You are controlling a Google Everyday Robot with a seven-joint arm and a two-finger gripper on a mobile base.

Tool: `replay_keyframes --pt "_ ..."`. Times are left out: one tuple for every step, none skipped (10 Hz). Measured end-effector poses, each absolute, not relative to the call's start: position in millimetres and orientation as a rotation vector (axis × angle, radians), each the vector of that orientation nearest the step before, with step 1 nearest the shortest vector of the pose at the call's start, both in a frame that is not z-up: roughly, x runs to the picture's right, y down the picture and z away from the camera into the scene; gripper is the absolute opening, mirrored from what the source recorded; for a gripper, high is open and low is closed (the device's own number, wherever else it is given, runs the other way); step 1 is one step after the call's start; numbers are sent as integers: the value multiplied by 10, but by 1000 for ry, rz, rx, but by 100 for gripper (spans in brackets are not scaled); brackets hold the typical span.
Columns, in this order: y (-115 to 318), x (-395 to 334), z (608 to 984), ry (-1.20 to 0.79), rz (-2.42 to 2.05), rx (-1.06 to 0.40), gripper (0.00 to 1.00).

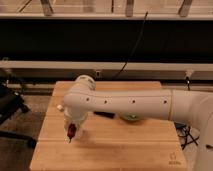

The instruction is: Place the pepper in the ceramic cup

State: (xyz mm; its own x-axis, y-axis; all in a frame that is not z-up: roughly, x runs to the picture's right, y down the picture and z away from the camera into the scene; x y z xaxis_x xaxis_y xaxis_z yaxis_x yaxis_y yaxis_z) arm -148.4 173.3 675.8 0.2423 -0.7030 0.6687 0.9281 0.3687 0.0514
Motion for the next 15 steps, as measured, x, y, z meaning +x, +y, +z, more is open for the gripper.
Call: replay_keyframes --pt "1738 -1478 6781 -671 -1148 -403 8" --pt "1741 -1477 6800 -668 -1143 -411 19" --pt "1743 -1484 6805 -669 -1142 -416 28" --pt "1748 -1480 6809 -669 -1142 -421 38" --pt "1745 -1473 6810 -669 -1139 -425 50" --pt "1745 -1470 6808 -670 -1140 -428 60" --pt "1751 -1469 6807 -672 -1141 -431 70" --pt "1751 -1465 6806 -673 -1142 -432 76" --pt "1750 -1464 6802 -675 -1143 -432 80" --pt "1748 -1458 6798 -676 -1144 -432 80" --pt "1743 -1451 6792 -676 -1145 -430 80" --pt "1727 -1444 6781 -674 -1144 -427 80" --pt "1702 -1444 6767 -670 -1145 -422 80" --pt "1669 -1441 6754 -665 -1144 -416 80" --pt "1645 -1429 6747 -661 -1143 -412 80"
